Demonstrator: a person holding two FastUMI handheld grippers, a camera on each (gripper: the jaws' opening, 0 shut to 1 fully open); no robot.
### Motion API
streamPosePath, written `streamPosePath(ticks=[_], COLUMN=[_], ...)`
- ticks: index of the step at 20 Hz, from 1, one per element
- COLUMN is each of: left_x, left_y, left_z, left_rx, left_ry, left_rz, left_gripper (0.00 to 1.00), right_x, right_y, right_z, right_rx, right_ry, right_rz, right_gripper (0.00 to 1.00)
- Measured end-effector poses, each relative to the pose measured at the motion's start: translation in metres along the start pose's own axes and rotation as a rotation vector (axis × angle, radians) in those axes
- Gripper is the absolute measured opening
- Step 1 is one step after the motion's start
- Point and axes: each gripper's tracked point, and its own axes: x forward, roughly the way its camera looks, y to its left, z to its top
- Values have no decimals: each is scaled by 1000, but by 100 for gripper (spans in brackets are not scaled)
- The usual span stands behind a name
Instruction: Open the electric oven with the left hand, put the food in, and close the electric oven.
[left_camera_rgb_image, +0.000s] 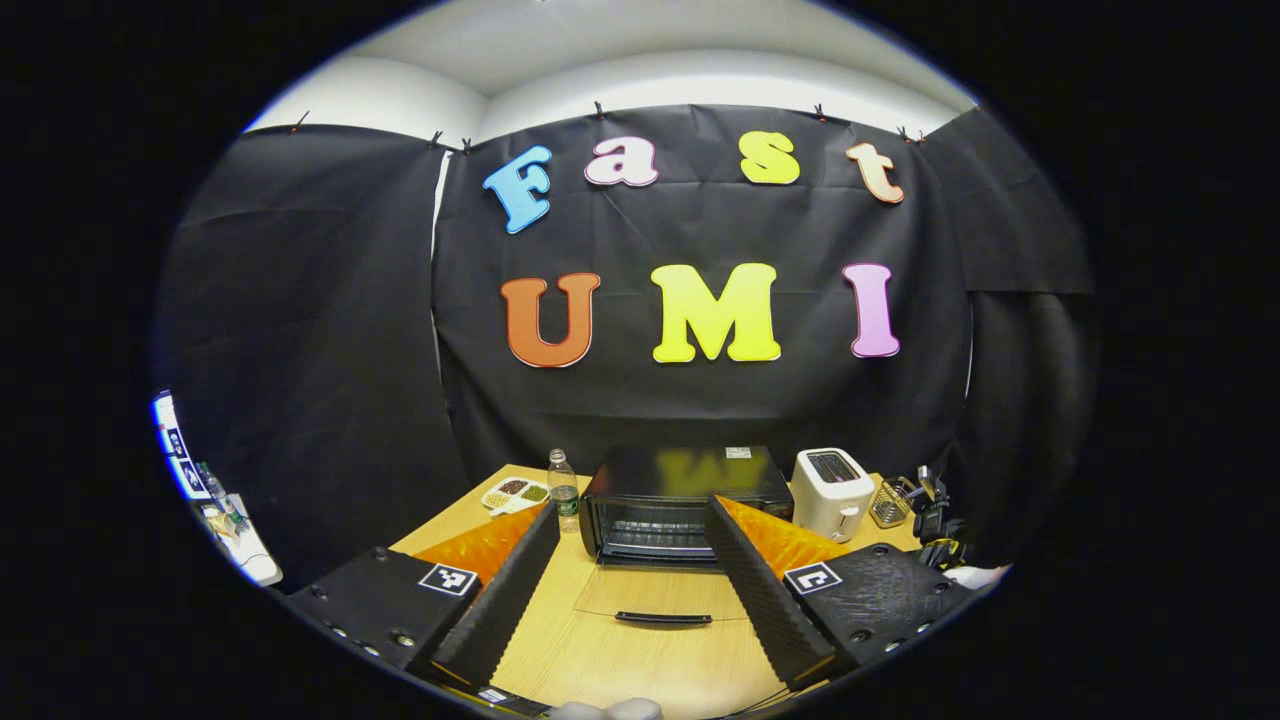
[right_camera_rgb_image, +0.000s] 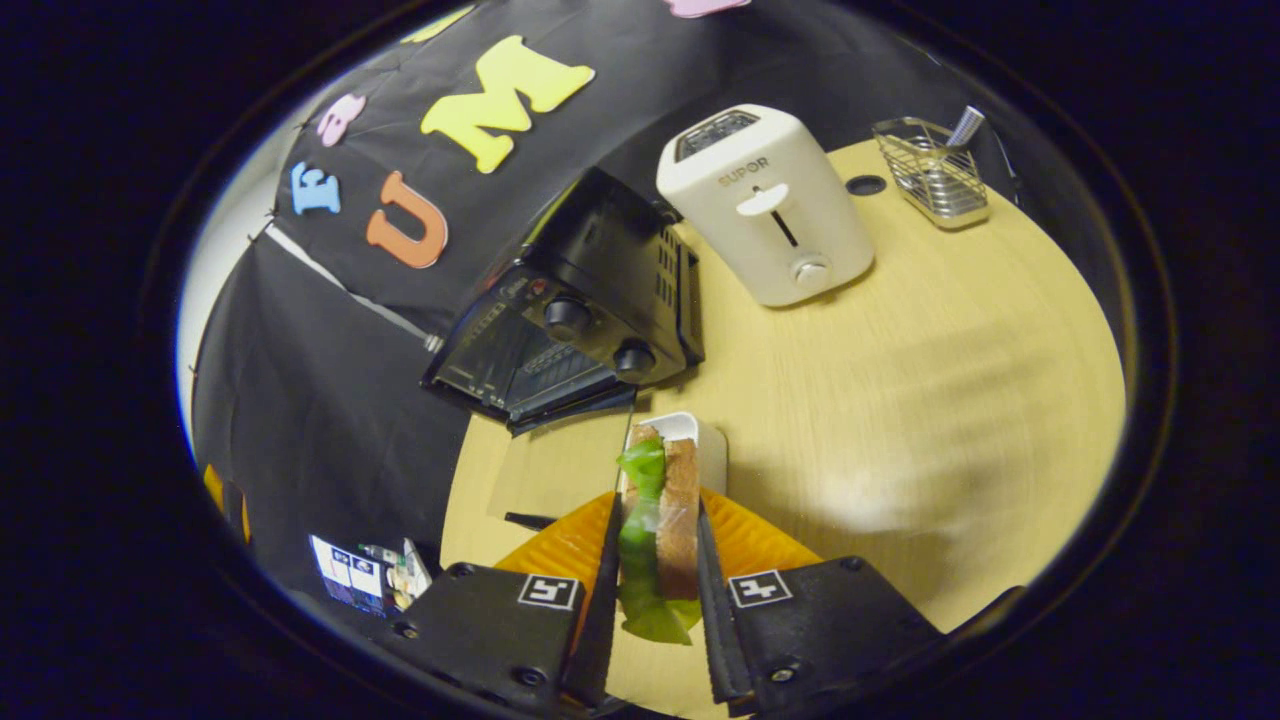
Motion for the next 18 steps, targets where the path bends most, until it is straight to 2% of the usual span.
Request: streamPosePath(ticks=[1, 2, 3, 4, 7, 10, 15, 18], left_x=[-1, -2, -4, -5, -7, -8, -8, -9], left_y=[0, 3, 4, 8, 14, 31, 66, 90], left_z=[-1, -3, -5, -5, -16, -24, -34, -37], left_rx=[2, 1, -3, -6, -15, -24, 11, 66], left_ry=[-1, 5, 11, 11, 29, 52, 79, 80], left_rz=[-3, -1, -5, -11, -67, -109, -175, -200], left_gripper=[96, 95, 96, 96, 96, 96, 96, 96], right_x=[-4, -10, -18, -25, -40, -45, -4, 39], right_y=[6, 16, 28, 41, 83, 125, 172, 187], right_z=[4, 11, 17, 25, 42, 51, 45, 34], right_rx=[-7, -10, -12, -15, 5, 91, 238, 304], right_ry=[-18, -42, -67, -98, -206, -338, -528, -574], right_rz=[2, 12, 27, 40, 63, 103, 126, 116], right_gripper=[31, 41, 31, 41, 41, 41, 40, 40])
